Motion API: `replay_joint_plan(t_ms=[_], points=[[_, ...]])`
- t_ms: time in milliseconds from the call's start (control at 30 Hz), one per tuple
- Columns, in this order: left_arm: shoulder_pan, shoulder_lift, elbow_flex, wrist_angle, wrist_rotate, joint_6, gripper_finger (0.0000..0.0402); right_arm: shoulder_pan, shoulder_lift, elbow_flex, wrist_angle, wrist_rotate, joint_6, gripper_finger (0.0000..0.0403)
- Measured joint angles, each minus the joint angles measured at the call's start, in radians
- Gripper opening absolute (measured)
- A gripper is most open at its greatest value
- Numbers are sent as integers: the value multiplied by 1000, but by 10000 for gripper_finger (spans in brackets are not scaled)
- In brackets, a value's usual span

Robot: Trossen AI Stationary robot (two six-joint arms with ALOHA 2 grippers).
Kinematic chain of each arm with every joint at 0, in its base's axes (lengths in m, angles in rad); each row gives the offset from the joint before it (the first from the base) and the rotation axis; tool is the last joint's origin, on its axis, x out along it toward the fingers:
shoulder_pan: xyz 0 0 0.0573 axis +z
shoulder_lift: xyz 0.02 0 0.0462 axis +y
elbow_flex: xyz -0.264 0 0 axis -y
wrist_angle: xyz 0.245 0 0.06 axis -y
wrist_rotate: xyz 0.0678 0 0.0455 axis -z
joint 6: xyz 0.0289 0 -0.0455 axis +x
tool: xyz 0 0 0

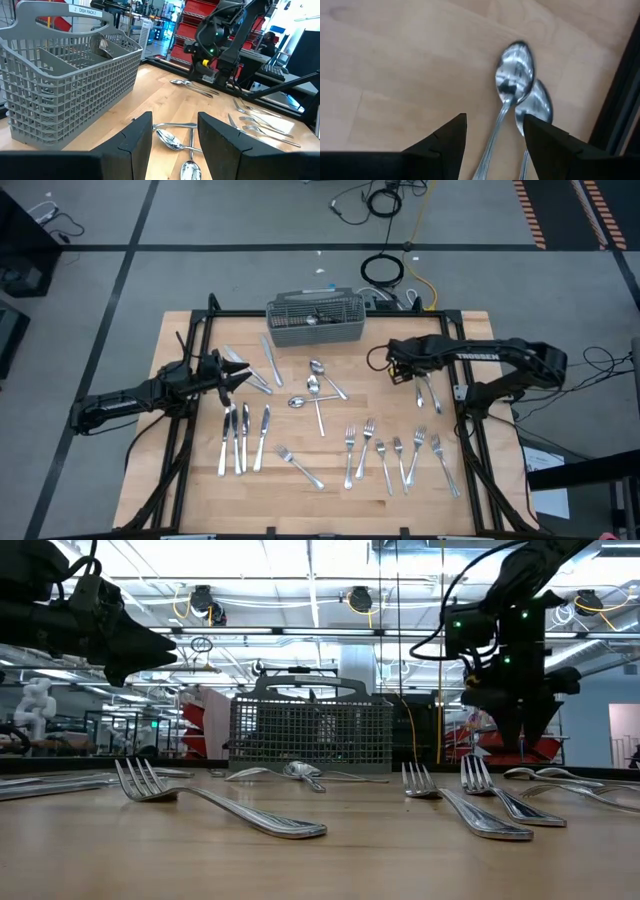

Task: Sort silverware
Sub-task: Put the silver spoon into the gray utensil holder

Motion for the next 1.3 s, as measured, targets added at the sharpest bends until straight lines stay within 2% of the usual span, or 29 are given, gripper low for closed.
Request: replay_joint_plan(t_ms=[133,400,700,1100,1300], points=[[0,0,0,0,0,0,164,0,1,-10,19,11,19,187],[0,0,0,0,0,0,164,0,-23,-118,68,-22,84,187],[0,0,-1,2,0,-2,164,-1,-24,-122,123,16,61,187],[0,0,-1,1,0,-1,164,2,-12,-126,143,14,61,163],[0,0,-1,1,0,-1,164,3,-12,-189,200,-21,73,166]])
